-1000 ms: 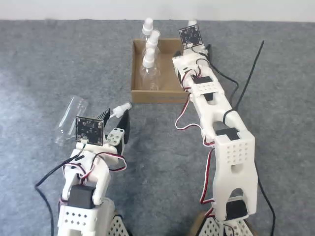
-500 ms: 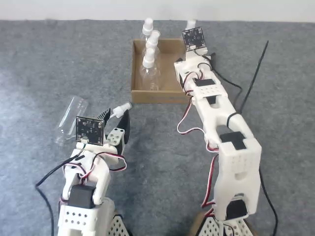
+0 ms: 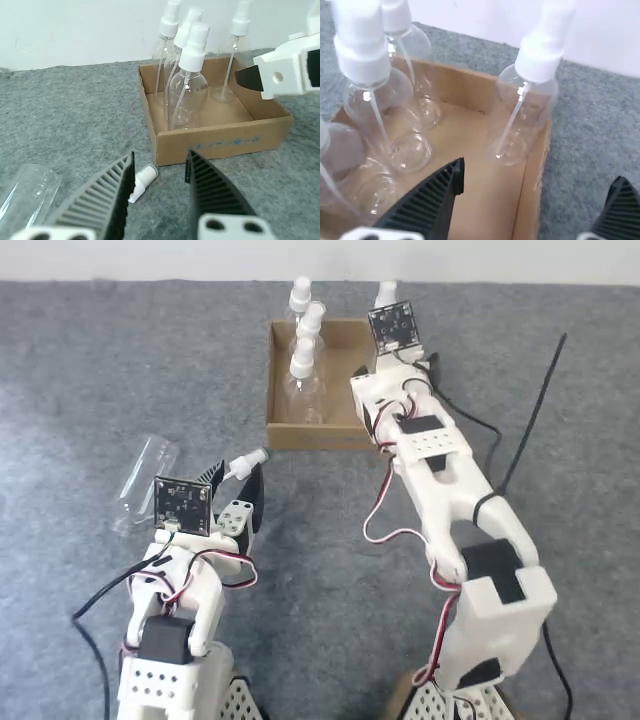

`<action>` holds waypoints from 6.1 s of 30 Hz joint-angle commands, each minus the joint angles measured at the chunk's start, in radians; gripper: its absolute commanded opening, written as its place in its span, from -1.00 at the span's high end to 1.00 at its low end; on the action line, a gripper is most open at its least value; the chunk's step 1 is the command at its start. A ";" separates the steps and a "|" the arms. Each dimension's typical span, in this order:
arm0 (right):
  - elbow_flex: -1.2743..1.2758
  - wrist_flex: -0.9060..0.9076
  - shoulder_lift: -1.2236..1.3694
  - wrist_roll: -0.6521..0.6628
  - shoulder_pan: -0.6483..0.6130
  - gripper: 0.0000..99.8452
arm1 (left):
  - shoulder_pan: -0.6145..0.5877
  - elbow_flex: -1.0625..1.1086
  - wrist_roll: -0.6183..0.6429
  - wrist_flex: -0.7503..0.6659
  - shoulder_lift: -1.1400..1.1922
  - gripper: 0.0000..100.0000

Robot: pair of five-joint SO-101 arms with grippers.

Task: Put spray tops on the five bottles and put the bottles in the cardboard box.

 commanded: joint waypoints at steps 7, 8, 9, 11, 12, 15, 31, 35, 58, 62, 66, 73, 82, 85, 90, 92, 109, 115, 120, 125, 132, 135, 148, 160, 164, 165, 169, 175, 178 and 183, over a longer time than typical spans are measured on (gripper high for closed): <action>-0.018 0.236 -0.202 -0.049 -0.013 0.20 | -0.002 -0.005 -0.011 -0.002 -0.012 0.68; -0.018 0.265 -0.222 -0.074 -0.012 0.21 | -0.003 -0.005 -0.011 -0.002 -0.012 0.68; -0.018 0.297 -0.243 -0.094 -0.012 0.23 | -0.003 -0.005 -0.011 -0.002 -0.012 0.68; -0.018 0.361 -0.288 -0.110 -0.018 0.30 | -0.017 -0.005 -0.011 -0.002 -0.012 0.68; -0.017 0.389 -0.309 -0.114 -0.021 0.34 | -0.029 -0.007 -0.011 -0.002 -0.012 0.68; -0.012 0.453 -0.375 -0.114 -0.044 0.46 | -0.048 -0.008 -0.011 -0.002 -0.012 0.68; -0.011 0.780 -0.504 -0.207 -0.234 0.79 | -0.051 -0.010 -0.011 -0.002 -0.012 0.68; -0.011 0.846 -0.504 -0.256 -0.245 0.79 | -0.052 -0.010 -0.011 -0.002 -0.012 0.68; 0.091 0.848 -0.506 -0.282 -0.237 0.79 | -0.204 -0.127 -0.003 0.084 -0.006 0.68; 0.091 0.865 -0.506 -0.282 -0.237 0.79 | -0.241 -0.153 -0.002 0.103 -0.005 0.68; 0.089 0.869 -0.506 -0.282 -0.237 0.79 | -0.256 -0.214 -0.002 0.164 -0.005 0.68; 0.091 0.883 -0.506 -0.282 -0.245 0.79 | -0.256 -0.323 -0.008 0.252 -0.005 0.68; 0.126 0.880 -0.570 -0.282 -0.245 0.79 | -0.258 -0.443 -0.103 0.362 -0.003 0.68; 0.158 0.863 -0.613 -0.282 -0.245 0.79 | -0.258 -0.516 -0.132 0.440 -0.003 0.68; 0.224 0.808 -0.670 -0.276 -0.245 0.79 | -0.258 -0.636 -0.186 0.557 -0.002 0.68; 0.235 0.800 -0.677 -0.275 -0.257 0.79 | -0.258 -0.662 -0.213 0.585 -0.002 0.68; 0.239 0.803 -0.673 -0.239 -0.291 0.92 | -0.471 -0.878 -0.255 0.601 0.448 0.68; 0.239 0.802 -0.671 -0.236 -0.291 0.92 | -0.529 -0.878 -0.288 0.597 0.575 0.67; 0.239 0.802 -0.671 -0.235 -0.291 0.92 | -0.529 -0.877 -0.318 0.594 0.683 0.51; 0.239 0.802 -0.671 -0.235 -0.291 0.91 | -0.529 -0.917 -0.321 0.582 0.855 0.50; 0.239 0.802 -0.671 -0.233 -0.291 0.91 | -0.534 -1.096 -0.338 0.681 1.152 0.39; 0.239 0.802 -0.671 -0.233 -0.291 0.91 | -0.552 -1.188 -0.358 0.703 1.261 0.39; 0.239 0.802 -0.670 -0.192 -0.288 0.91 | -0.580 -1.481 -0.396 0.700 1.702 0.39; 0.239 0.802 -0.670 -0.192 -0.286 0.91 | -0.575 -1.724 -0.423 0.700 2.051 0.40; 0.239 0.802 -0.670 -0.190 -0.286 0.91 | -0.575 -1.782 -0.446 0.700 2.147 0.40; 0.239 0.802 -0.670 -0.190 -0.286 0.91 | -0.575 -1.791 -0.446 0.700 2.165 0.40; 0.239 0.802 -0.670 -0.190 -0.286 0.91 | -0.572 -1.807 -0.505 0.703 2.208 0.42; 0.239 0.802 -0.670 -0.190 -0.286 0.91 | -0.540 -1.804 -0.615 0.741 2.217 0.69; 0.239 0.802 -0.671 -0.190 -0.285 0.91 | -0.525 -1.807 -0.628 0.770 2.211 0.78; 0.239 0.802 -0.673 -0.190 -0.285 0.91 | -0.514 -1.810 -0.624 0.779 2.208 0.84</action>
